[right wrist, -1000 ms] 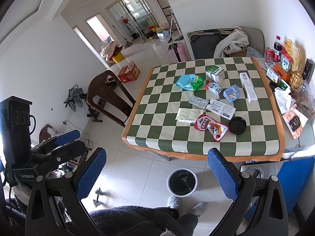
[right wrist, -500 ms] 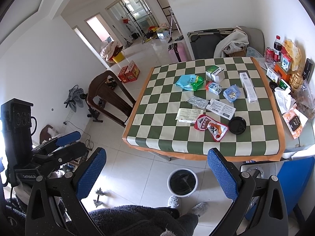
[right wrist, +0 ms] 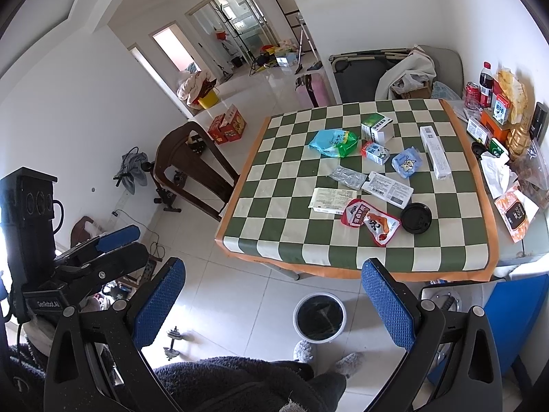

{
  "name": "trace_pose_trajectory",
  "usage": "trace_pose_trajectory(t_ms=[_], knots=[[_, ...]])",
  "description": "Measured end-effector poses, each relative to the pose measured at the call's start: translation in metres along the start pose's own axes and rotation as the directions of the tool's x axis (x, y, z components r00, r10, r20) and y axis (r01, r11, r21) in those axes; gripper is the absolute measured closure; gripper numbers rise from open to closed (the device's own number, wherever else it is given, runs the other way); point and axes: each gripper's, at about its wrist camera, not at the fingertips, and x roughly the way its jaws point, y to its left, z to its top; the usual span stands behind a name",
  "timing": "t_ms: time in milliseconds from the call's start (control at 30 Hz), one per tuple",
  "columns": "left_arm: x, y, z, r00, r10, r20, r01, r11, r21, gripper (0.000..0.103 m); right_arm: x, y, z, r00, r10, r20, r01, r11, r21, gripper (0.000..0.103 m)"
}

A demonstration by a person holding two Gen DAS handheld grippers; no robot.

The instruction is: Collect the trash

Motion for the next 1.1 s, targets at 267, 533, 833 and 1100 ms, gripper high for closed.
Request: trace_pose_trajectory(t_ms=[267,533,833,1100], knots=[[-0.005,0.011,0.007,1.000,0.000,0.003,0.000,1.000,-0.005,0.000,0.000,0.000,0.001,1.000,0.000,-0.001,0.000,1.000,0.002,0.000],[-0.007,0.011,0.004,1.000,-0.004,0.004,0.004,1.000,-0.004,0.000,0.001,0.000,0.001,1.000,0.001,0.001,-0.001,1.000,-0.001,0.000],[-0.007,0.010,0.002,1.000,-0.004,0.002,0.004,1.000,-0.005,0.000,0.000,0.001,0.001,1.000,0.003,-0.001,-0.003,1.000,-0.001,0.000],[-0.005,0.010,0.003,1.000,0.022,0.011,-0.022,1.000,0.004,0.000,0.005,0.003,0.000,1.000,0.007,0.001,-0.007,1.000,0.003,0.000]])
